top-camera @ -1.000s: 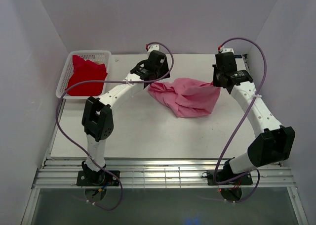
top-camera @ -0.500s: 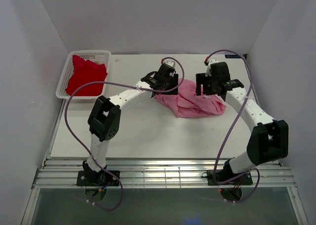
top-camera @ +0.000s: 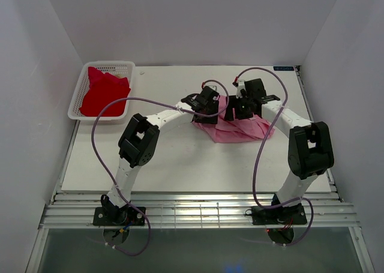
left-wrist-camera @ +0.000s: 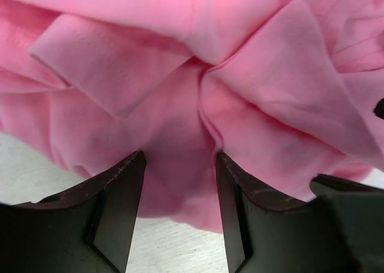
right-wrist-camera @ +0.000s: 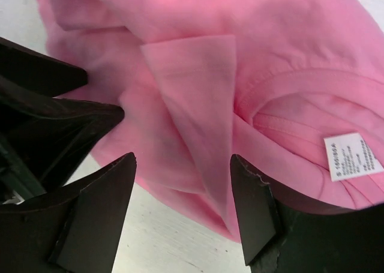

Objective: Fold and stack the t-shirts
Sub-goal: Flatten out the tshirt

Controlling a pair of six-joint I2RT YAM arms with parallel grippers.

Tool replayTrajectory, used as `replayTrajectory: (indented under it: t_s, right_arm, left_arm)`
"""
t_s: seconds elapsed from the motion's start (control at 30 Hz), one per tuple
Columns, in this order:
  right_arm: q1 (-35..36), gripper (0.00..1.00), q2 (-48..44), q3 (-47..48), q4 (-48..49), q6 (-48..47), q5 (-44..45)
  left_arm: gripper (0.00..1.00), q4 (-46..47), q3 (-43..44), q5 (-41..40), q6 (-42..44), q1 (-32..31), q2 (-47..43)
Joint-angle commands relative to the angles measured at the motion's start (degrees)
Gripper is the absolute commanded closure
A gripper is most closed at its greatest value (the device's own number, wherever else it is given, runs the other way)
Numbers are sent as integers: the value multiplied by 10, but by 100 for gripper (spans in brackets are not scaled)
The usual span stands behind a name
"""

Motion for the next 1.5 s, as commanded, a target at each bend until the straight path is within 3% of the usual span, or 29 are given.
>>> replayTrajectory:
  t_s: [0.0,0.53,0.7,0.93,1.07,1.17,1.23,1.47]
  right_arm:
    - [17,30,-27,19,47,1,-40]
    - [23,32,16,43,21,-32,52]
    - [24,34,46,43,15,-34,38]
    - [23,58,65,30,7,-34,26]
    - [23,79,55,29,5,-35,32]
    - [23,89,46,43,-7,-36,40]
    - [23,91,39,66,-22,-37,56]
    - [8,92,-20,168,-89,-56,111]
  left_arm:
    - [39,-21,9,-48,-6,2,-22]
    - [38,-22,-6,-44,-21,1,0]
    - [47,-23,-17,-47,-21,1,0]
    - [64,-29,-36,-52,-20,2,-2]
    - [71,-28,-39,-55,-19,2,-8]
    - [87,-29,-36,-54,-16,2,-10]
    - [99,-30,-37,-65,-14,2,-15]
    - [100,-53,-57,-115,-4,30,-113]
